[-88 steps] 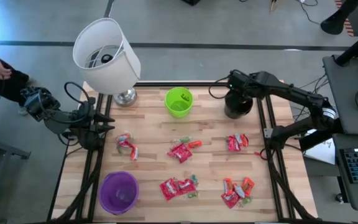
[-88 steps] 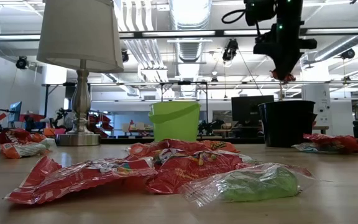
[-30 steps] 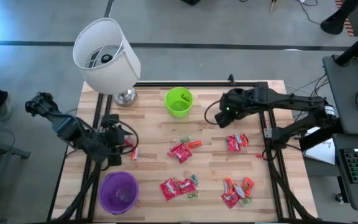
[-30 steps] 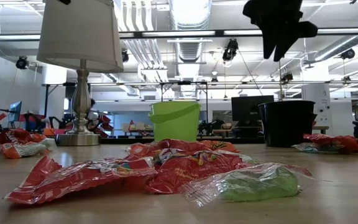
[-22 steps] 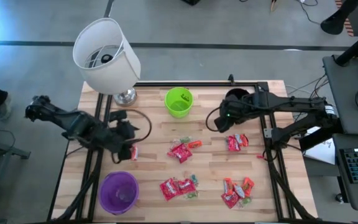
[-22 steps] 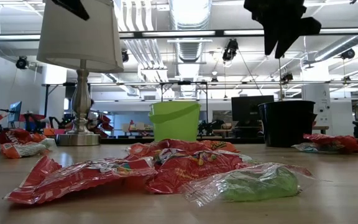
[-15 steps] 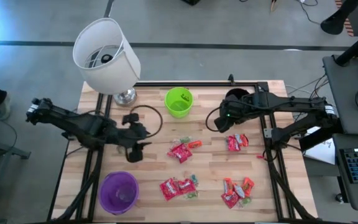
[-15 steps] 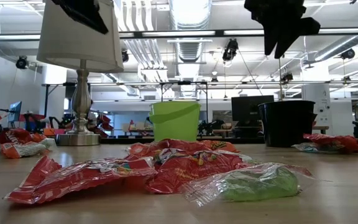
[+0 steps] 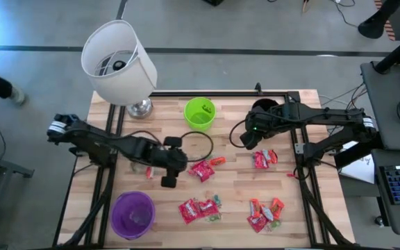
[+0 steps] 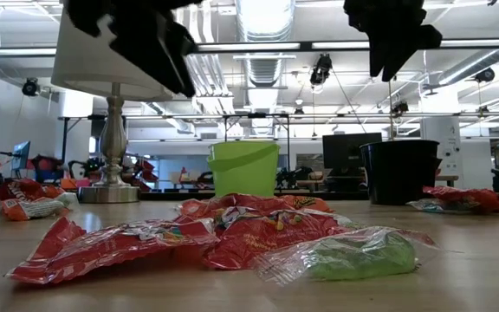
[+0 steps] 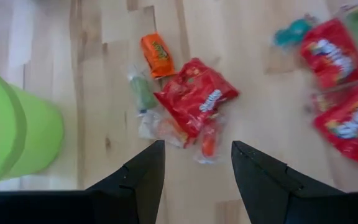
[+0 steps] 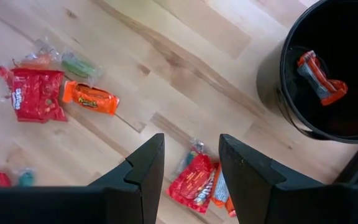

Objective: Sort candy
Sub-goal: Put the red candy into the green bucket

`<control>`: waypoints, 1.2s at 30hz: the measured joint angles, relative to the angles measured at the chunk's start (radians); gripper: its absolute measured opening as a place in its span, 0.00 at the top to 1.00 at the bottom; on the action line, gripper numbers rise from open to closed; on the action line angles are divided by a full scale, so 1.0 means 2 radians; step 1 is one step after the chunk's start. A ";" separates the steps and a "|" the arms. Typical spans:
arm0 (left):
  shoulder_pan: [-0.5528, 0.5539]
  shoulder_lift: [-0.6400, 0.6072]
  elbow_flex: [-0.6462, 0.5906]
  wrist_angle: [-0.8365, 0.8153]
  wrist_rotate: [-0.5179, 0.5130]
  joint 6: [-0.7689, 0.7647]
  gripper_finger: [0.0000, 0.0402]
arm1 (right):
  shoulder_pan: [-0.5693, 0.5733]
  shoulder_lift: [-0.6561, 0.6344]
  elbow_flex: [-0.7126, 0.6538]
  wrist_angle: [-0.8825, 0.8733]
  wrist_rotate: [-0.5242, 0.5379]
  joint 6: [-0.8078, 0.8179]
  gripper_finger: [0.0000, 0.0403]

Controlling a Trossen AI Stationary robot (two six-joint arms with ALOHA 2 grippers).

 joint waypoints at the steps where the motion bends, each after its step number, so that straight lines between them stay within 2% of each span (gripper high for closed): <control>1: 0.003 0.009 0.006 0.002 0.002 0.007 0.58 | 0.000 0.000 0.000 0.000 0.000 -0.003 0.64; 7: 0.020 0.061 0.045 0.003 0.024 0.053 0.58 | 0.000 0.000 0.000 0.000 -0.009 -0.008 0.64; 13: 0.032 0.107 0.073 0.006 0.094 0.083 0.58 | 0.000 0.000 0.000 -0.002 -0.011 -0.026 0.64; 25: 0.039 0.160 0.088 0.015 0.103 0.125 0.58 | 0.000 -0.005 0.000 -0.039 -0.013 -0.029 0.64; 36: 0.041 0.191 0.088 0.039 0.112 0.155 0.58 | 0.000 -0.065 0.000 -0.053 -0.013 0.010 0.64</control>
